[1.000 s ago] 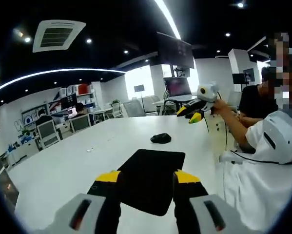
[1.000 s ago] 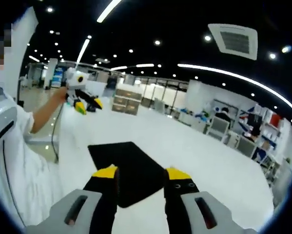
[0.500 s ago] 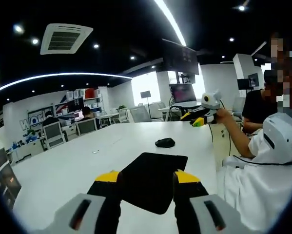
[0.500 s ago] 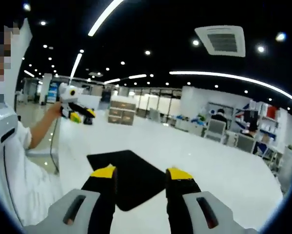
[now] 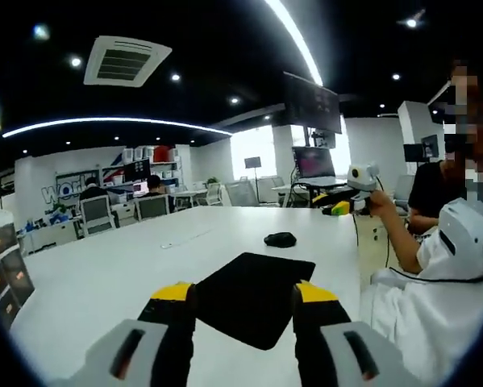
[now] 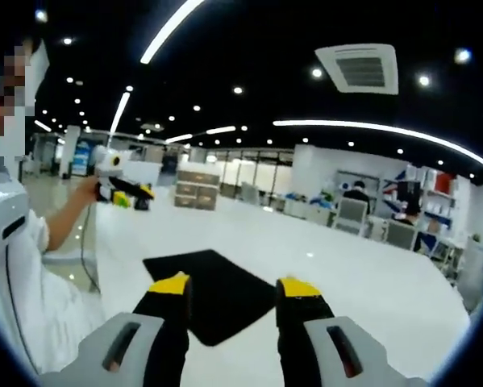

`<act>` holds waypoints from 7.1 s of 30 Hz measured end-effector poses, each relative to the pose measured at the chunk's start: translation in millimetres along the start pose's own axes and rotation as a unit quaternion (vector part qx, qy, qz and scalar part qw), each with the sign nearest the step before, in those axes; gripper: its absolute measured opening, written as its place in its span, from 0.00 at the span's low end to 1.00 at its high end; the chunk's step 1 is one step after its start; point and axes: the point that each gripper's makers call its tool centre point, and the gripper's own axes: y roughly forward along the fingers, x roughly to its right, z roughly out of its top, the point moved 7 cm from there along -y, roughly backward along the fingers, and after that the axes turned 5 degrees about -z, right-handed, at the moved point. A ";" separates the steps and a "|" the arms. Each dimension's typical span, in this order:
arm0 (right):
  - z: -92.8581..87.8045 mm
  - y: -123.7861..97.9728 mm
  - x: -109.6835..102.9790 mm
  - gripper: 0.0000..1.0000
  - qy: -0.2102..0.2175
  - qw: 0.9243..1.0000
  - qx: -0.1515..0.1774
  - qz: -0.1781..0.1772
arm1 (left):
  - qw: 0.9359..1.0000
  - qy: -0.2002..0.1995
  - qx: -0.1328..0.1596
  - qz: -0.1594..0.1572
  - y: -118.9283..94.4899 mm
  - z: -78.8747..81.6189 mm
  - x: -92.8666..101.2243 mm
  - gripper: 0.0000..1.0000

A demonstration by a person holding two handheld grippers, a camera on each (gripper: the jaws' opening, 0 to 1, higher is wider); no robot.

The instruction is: Arrange the mouse and mouse pad neatly on the desk surface

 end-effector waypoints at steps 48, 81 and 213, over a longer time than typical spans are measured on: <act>-10.0 15.2 -4.2 0.55 0.039 0.999 -0.026 -0.006 | 1.000 -0.007 0.012 0.012 0.0 4.5 6.5 0.54; 22.2 63.4 65.4 0.57 -0.081 0.965 -0.249 -0.034 | 1.000 -0.005 -0.009 0.016 8.4 -4.7 1.8 0.54; -34.5 168.0 68.9 0.38 0.008 0.800 -0.600 -0.013 | 0.999 0.019 -0.027 0.017 8.6 -14.0 -0.7 0.54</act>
